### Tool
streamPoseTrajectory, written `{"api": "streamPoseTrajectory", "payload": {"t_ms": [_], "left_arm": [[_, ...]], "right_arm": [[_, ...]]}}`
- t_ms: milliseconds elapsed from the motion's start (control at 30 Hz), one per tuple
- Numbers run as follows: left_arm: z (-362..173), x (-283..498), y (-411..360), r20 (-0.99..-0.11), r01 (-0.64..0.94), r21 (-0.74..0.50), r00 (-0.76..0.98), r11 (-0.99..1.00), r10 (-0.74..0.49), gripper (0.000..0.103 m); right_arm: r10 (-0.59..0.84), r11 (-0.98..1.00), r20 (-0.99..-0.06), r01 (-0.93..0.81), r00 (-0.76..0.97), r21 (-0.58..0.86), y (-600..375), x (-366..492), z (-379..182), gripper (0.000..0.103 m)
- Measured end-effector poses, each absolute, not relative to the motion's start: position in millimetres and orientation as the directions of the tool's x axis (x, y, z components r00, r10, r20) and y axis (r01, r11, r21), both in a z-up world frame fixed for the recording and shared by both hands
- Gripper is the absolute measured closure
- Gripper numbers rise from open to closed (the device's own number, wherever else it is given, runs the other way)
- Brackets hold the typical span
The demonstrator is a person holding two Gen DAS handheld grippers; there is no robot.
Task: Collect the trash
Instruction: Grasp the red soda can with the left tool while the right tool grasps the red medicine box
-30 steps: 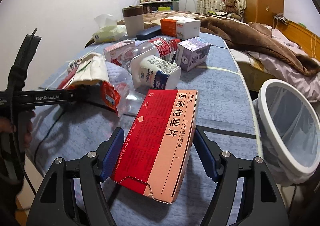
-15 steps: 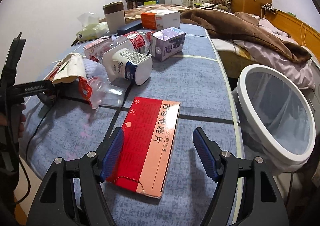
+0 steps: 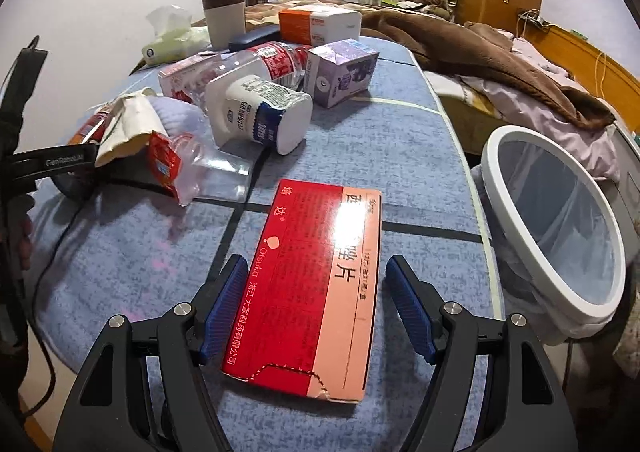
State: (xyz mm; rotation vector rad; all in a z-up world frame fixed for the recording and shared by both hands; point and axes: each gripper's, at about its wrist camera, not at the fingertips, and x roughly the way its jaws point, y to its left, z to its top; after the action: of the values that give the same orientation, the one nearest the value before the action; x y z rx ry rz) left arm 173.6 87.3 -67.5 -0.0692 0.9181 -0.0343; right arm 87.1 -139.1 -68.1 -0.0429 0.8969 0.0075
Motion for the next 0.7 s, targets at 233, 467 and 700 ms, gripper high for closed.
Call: {"api": "streamPoseTrajectory", "payload": {"t_ms": [233,467,700], "left_arm": [[-64.3,158.3,91.6,-0.783,0.001,-0.079,0.619,0.997,-0.063,0.048],[-52.6,142.1,97.0,-0.760,-0.009,-0.081,0.647,0.997,-0.056,0.049],[-32.4,127.3,92.9,-0.718,0.000,-0.073,0.695,0.997,-0.053,0.049]], "right_arm": [[-0.010,1.000,-0.762,-0.015,0.648,-0.026,-142.8,82.2,-64.2,0.039],[0.037,0.999,-0.727,-0.034,0.685,0.018,-144.6,76.0,-53.4,0.039],[0.067,0.998,-0.691,-0.051,0.719,0.043,-149.1,74.4,-39.7,0.039]]}}
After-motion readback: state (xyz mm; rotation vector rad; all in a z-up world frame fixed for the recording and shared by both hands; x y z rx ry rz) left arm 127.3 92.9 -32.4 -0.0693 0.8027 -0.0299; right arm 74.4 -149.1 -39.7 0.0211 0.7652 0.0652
